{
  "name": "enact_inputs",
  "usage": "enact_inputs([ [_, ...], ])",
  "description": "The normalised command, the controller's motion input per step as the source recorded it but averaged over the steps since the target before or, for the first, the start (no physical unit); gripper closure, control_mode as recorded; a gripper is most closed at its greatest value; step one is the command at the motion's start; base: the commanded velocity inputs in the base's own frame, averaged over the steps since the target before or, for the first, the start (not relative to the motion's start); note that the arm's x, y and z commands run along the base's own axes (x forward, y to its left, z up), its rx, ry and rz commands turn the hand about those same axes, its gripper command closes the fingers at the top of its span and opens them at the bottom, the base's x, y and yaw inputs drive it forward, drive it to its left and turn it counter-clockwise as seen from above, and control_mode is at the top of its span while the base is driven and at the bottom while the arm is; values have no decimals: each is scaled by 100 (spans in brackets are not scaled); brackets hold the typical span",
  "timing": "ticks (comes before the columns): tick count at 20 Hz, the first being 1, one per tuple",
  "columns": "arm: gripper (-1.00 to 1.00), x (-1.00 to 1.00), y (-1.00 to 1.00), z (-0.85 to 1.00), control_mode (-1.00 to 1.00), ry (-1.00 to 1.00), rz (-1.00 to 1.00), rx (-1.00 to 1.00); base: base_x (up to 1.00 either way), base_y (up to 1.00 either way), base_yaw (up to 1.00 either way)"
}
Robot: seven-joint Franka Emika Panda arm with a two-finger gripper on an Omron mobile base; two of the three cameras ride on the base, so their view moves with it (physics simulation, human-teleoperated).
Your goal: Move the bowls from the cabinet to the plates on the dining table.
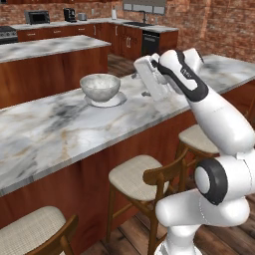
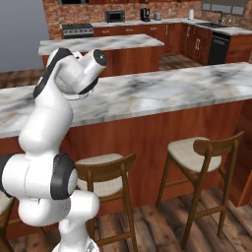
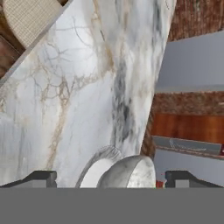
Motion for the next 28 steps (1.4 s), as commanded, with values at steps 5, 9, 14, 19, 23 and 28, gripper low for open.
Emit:
enact_inputs([
  [5, -100, -17, -24, 17, -100, -1, 26, -13, 0, 0, 0],
  [9, -100, -11, -8, 20, -100, 0, 31, -18, 0, 0, 0],
  [14, -100, -9, 0, 25, -100, 0, 37, -32, 0, 0, 0],
  [19, -100, -40, 0, 13, -100, -5, 39, -46, 0, 0, 0],
  [23, -100, -76, 0, 1, -100, -10, 35, -48, 0, 0, 0],
  [28, -100, -95, -4, 0, -100, -12, 32, -41, 0, 0, 0],
])
